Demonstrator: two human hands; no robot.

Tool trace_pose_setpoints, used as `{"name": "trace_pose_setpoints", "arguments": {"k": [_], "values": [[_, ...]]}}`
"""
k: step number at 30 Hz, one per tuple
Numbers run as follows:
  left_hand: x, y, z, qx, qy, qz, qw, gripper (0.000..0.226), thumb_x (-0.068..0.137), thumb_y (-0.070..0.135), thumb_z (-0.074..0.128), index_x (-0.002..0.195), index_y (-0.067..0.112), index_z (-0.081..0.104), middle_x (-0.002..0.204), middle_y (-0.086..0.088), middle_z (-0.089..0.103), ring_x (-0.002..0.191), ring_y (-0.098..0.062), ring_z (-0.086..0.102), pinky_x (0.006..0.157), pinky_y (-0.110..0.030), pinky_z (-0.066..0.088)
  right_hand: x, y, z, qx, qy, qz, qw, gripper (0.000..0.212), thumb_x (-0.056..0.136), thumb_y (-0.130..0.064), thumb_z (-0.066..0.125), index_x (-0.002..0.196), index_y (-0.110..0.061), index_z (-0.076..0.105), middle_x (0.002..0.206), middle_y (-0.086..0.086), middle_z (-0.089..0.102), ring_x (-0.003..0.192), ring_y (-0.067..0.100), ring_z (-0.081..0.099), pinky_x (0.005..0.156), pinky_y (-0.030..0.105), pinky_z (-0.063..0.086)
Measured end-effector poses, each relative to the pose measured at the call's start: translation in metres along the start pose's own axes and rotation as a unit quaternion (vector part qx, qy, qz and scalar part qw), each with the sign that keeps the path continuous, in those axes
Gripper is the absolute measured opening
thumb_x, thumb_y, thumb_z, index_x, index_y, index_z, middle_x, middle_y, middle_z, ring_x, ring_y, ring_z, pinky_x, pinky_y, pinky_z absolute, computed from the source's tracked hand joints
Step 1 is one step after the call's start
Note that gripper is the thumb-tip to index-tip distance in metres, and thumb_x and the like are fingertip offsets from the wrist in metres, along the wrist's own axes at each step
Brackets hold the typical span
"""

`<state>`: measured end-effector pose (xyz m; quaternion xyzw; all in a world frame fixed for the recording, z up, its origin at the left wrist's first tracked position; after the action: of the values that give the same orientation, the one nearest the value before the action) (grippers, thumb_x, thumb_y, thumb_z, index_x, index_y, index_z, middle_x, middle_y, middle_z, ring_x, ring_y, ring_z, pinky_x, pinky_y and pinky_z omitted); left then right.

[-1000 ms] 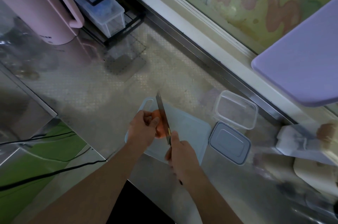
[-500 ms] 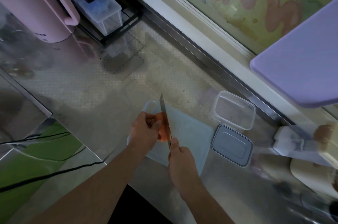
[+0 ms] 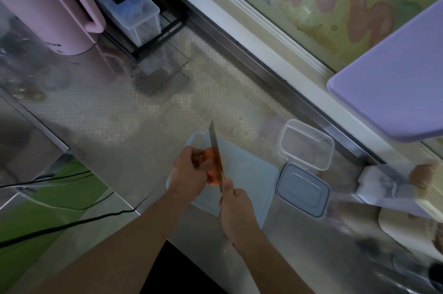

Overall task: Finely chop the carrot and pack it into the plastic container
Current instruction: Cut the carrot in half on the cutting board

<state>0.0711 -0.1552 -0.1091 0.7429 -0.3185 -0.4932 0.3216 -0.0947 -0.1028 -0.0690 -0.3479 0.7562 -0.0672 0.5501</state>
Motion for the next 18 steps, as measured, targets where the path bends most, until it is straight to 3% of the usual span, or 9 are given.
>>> {"name": "trace_pose_setpoints", "arguments": {"k": [3, 11, 18], "values": [[-0.002, 0.004, 0.001, 0.004, 0.005, 0.004, 1.000, 0.026, 0.090, 0.017, 0.078, 0.095, 0.034, 0.059, 0.091, 0.006, 0.068, 0.089, -0.016, 0.068, 0.085, -0.044, 0.061, 0.006, 0.002, -0.002, 0.027, 0.007, 0.011, 1.000, 0.051, 0.101, -0.062, 0.033, 0.079, -0.020, 0.052, 0.066, -0.005, 0.047, 0.054, 0.013, 0.044, 0.055, 0.030, 0.037], [-0.002, 0.012, -0.002, 0.005, 0.013, -0.015, 1.000, 0.021, 0.090, 0.018, 0.077, 0.094, 0.030, 0.061, 0.091, 0.000, 0.069, 0.087, -0.022, 0.071, 0.077, -0.051, 0.064, -0.007, -0.012, -0.011, 0.068, -0.063, 0.047, 0.995, 0.050, 0.104, -0.060, 0.031, 0.078, -0.021, 0.047, 0.053, -0.003, 0.044, 0.035, 0.010, 0.038, 0.039, 0.018, 0.031], [-0.007, 0.015, 0.010, 0.016, 0.025, -0.011, 0.999, 0.018, 0.094, 0.015, 0.074, 0.096, 0.026, 0.060, 0.089, 0.000, 0.069, 0.084, -0.018, 0.070, 0.071, -0.033, 0.059, -0.005, -0.007, -0.011, 0.082, -0.021, 0.026, 0.996, 0.054, 0.101, -0.065, 0.032, 0.072, -0.021, 0.048, 0.060, -0.001, 0.044, 0.042, 0.013, 0.040, 0.040, 0.023, 0.033]]}}
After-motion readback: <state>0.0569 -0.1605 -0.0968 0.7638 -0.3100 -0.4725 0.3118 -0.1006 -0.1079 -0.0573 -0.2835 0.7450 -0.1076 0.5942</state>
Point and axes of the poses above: each hand's wrist, its own x-axis towards the middle knuckle, its own z-axis out of the palm, y = z × x, the point moved 8 cm from there along x, towards the middle knuckle
